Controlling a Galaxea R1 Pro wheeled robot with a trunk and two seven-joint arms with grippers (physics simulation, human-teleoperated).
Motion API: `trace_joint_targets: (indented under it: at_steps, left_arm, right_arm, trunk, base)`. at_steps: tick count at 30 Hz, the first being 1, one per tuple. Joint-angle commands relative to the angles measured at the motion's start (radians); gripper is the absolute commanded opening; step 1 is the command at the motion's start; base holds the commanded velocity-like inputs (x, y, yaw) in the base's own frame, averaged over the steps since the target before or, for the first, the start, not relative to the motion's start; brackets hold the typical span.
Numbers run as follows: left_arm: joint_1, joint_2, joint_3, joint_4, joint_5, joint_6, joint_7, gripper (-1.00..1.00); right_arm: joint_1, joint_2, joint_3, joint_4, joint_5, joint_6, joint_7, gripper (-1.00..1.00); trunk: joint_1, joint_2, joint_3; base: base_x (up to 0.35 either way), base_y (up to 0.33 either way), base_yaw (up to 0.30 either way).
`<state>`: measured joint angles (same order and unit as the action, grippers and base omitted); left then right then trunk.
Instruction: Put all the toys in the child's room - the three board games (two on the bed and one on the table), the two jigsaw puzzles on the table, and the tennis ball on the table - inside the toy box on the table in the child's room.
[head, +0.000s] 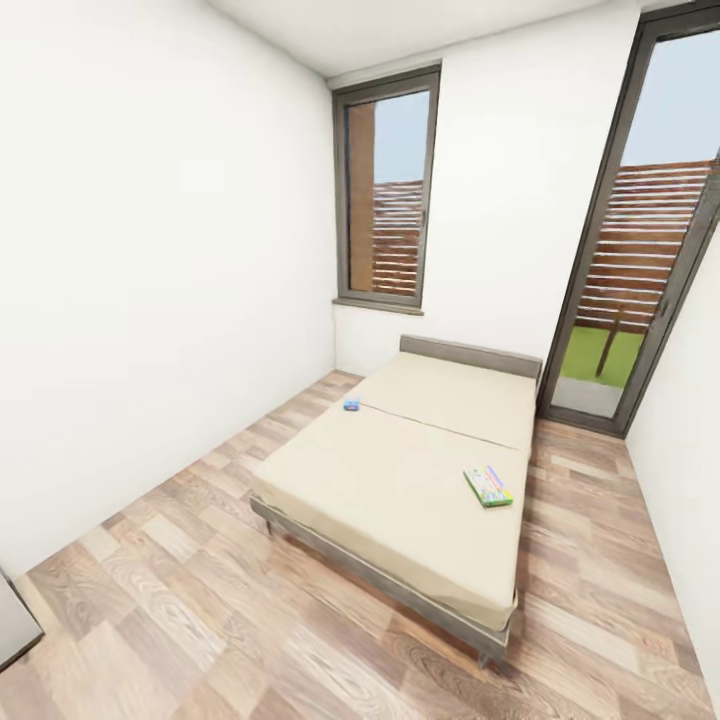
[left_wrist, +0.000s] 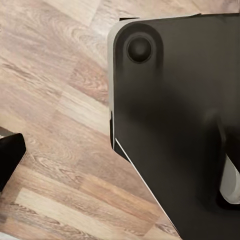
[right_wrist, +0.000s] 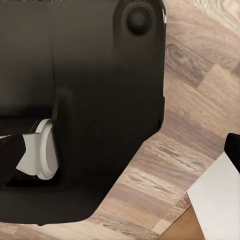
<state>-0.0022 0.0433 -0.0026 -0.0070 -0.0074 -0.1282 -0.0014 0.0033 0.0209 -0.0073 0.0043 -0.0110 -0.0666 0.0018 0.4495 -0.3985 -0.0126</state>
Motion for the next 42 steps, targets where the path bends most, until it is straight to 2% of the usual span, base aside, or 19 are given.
trace_joint_targets:
  at_steps: [1,13,21,26,27,33,37,40,42]
  left_arm:
    - [0.0,0.002,0.0,-0.008,-0.001,-0.002,0.0,1.0]
    - [-0.004,0.004,0.004,-0.111,-0.001,0.013,0.001,1.0]
    - [-0.011,0.003,0.006,-0.133,-0.001,0.021,0.006,1.0]
    - [-0.048,-0.002,0.007,-0.174,-0.002,0.08,0.021,1.0]
    - [-0.06,-0.003,0.007,-0.193,-0.001,0.118,0.023,1.0]
    - [-0.085,-0.006,0.008,-0.262,0.001,0.233,0.026,1.0]
    - [-0.094,-0.013,0.009,-0.32,0.005,0.285,0.028,1.0]
    - [-0.099,-0.029,0.008,-0.368,0.002,0.313,0.028,1.0]
    - [-0.1,-0.036,0.008,-0.389,0.001,0.333,0.028,1.0]
  right_arm:
    - [0.0,-0.001,-0.001,0.0,-0.001,-0.004,0.0,1.0]
    - [0.0,-0.012,-0.017,-0.004,-0.002,-0.003,0.0,1.0]
    - [0.0,-0.02,-0.099,-0.008,-0.004,-0.002,-0.002,1.0]
    - [-0.001,-0.042,-0.144,-0.01,-0.005,-0.002,-0.003,1.0]
    - [-0.001,-0.049,-0.156,-0.009,-0.006,-0.002,-0.003,1.0]
    - [-0.003,-0.066,-0.194,-0.012,-0.006,-0.002,-0.015,1.0]
    - [-0.003,-0.078,-0.252,-0.015,-0.016,-0.002,-0.041,1.0]
    - [-0.003,-0.083,-0.301,-0.016,-0.022,-0.002,-0.058,1.0]
    - [-0.003,-0.084,-0.319,-0.017,-0.023,-0.002,-0.063,1.0]
  trunk:
    - [0.001,-0.001,-0.001]
    - [0.001,-0.001,0.002]
    - [0.001,-0.001,0.002]
    - [0.001,-0.001,0.003]
    - [0.001,-0.001,0.003]
    - [0.001,-0.001,0.004]
    - [0.001,-0.001,0.004]
    - [0.001,-0.001,0.004]
    - [0.001,-0.001,0.004]
  base:
    - [0.0,0.0,-0.232]
    - [0.0,0.0,-0.231]
    - [0.0,0.0,-0.243]
    - [0.0,0.0,-0.253]
    - [0.0,0.0,-0.254]
    - [0.0,0.0,-0.255]
    - [0.0,0.0,-0.255]
    - [0.0,0.0,-0.255]
    - [0.0,0.0,-0.255]
